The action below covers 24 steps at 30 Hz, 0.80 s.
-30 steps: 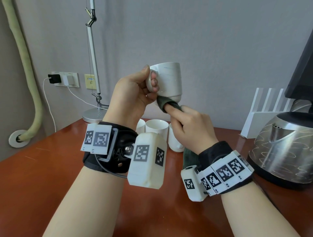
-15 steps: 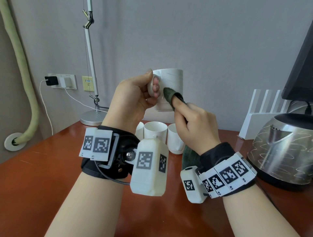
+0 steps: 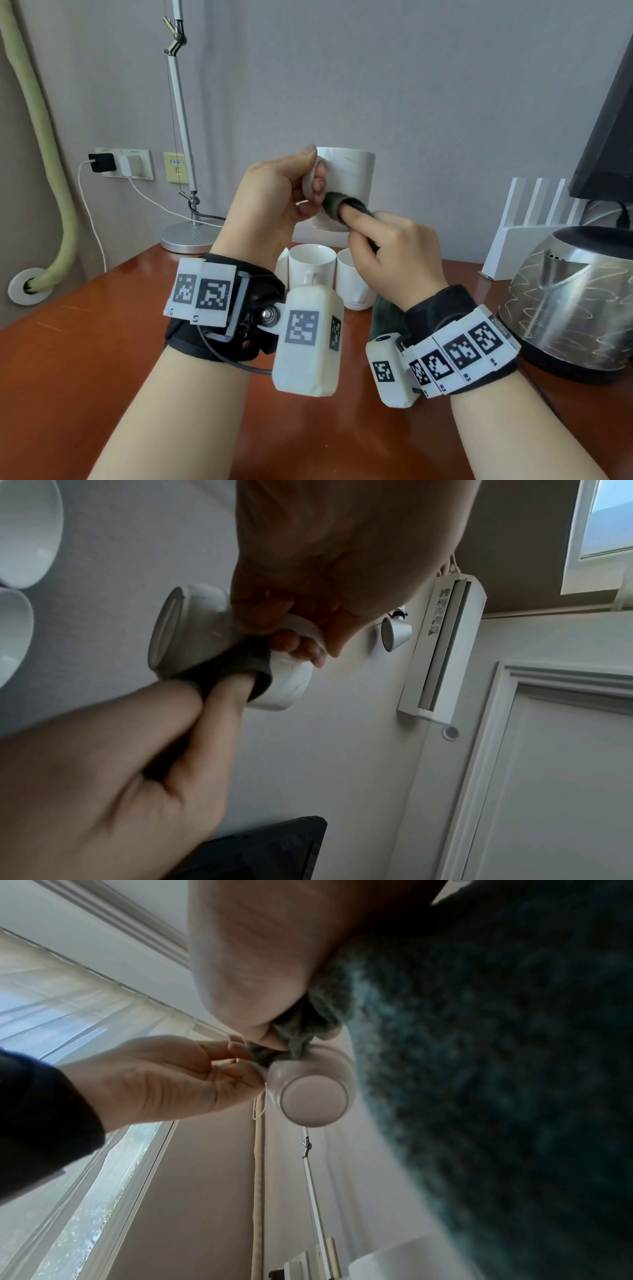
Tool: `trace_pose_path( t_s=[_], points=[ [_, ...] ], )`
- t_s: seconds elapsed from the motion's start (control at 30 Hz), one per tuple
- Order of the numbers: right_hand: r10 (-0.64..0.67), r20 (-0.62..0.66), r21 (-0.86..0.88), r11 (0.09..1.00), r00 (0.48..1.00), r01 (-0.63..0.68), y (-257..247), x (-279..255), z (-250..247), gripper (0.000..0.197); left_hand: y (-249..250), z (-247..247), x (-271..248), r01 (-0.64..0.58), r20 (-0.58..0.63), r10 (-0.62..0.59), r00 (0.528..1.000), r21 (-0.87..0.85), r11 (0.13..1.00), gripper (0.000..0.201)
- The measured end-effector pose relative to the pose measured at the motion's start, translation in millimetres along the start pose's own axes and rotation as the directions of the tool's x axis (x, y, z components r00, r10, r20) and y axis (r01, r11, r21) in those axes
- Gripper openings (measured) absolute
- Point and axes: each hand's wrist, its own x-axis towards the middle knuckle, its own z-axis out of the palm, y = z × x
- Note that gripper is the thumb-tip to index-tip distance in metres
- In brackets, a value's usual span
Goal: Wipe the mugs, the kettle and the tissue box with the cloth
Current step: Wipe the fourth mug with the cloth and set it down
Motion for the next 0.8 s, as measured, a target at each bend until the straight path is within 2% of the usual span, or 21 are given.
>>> trace_pose_path(
  t_s=[0.3,0.37,0.5,0.7,0.8],
  points=[
    [0.020,-0.051,0.034,0.999,0.999,-0.018,-2,-1,2,0.041,2,-4,3,0.013,-0.013,-0.013,1.000,-0.034,0.999,0.021],
    [0.026,-0.051,0.023,0.999,0.998,-0.025,-1,1,0,0.040,2,-5,2,-0.002,0.016,0.002,1.000,0.008,1.000,0.026],
    [0.057,-0.063,0.023,0.998,0.996,-0.056,-1,5,-4,0.043,0,-6,2,-0.024,0.077,0.016,0.997,0.105,0.994,0.052],
    [0.009,-0.001,0.088,0.996,1.000,-0.009,-11,-1,4,0.040,0,-10,3,-0.043,0.035,0.039,0.999,0.116,0.992,0.054],
    [-0.003,-0.029,0.099,0.995,1.000,0.006,-7,-2,2,0.039,0,-12,3,-0.030,0.013,0.028,1.000,0.111,0.993,0.054]
  ],
)
